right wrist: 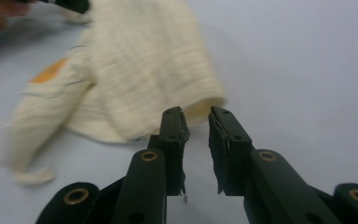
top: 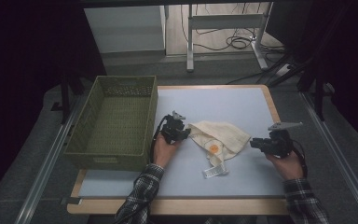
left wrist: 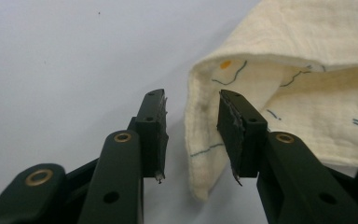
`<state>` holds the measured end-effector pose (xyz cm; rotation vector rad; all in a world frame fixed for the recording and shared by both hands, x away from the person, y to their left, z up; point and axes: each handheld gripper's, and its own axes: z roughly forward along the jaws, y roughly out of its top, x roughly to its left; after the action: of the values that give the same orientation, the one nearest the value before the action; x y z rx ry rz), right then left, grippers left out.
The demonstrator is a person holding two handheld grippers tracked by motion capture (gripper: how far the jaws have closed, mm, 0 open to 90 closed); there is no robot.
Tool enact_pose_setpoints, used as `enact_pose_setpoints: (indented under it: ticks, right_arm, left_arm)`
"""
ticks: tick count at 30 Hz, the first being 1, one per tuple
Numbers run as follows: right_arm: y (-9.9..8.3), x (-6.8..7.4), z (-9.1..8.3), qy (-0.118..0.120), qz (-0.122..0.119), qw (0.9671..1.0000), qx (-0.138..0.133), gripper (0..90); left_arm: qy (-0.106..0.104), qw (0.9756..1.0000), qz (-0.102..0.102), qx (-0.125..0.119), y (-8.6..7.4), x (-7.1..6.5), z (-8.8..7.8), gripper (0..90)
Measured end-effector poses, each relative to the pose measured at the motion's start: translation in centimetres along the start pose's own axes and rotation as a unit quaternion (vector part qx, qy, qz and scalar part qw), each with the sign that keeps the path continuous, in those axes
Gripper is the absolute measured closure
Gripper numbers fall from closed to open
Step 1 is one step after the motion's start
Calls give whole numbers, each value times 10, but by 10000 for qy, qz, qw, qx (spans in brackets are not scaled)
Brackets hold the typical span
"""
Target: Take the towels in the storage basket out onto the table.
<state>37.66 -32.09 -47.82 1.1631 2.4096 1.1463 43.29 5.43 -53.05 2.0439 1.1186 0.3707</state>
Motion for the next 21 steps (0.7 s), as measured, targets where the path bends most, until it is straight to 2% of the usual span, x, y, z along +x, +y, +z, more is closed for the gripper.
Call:
enact_pose_setpoints:
  ticks: [2,6,9,12,17,19,21]
  right_arm:
    - [-2,10,-1,141,-88,9999,30,729]
    - [-5,28,7,256,-343,9990,147,703]
    - [-3,35,17,300,-456,9984,140,668]
    - [-2,36,31,329,-488,9982,106,660]
    - [-3,34,51,49,-638,9978,189,690]
    - [-5,35,58,-95,-820,9961,322,714]
    - [-6,38,60,-281,-1000,9941,303,788]
  left_arm:
    - [-34,10000,-41,-17,-3,-1,-1,607]
    - [-49,10000,-60,-55,-8,-3,-3,569]
    - [-44,9999,-90,-44,-11,-2,-3,546]
    - [-45,9999,-114,-60,-12,0,-2,574]
    - [-97,9998,-133,-64,-12,1,0,702]
    - [-101,9998,-128,-62,-11,1,1,751]
    - [-113,9998,-117,-61,-11,0,2,788]
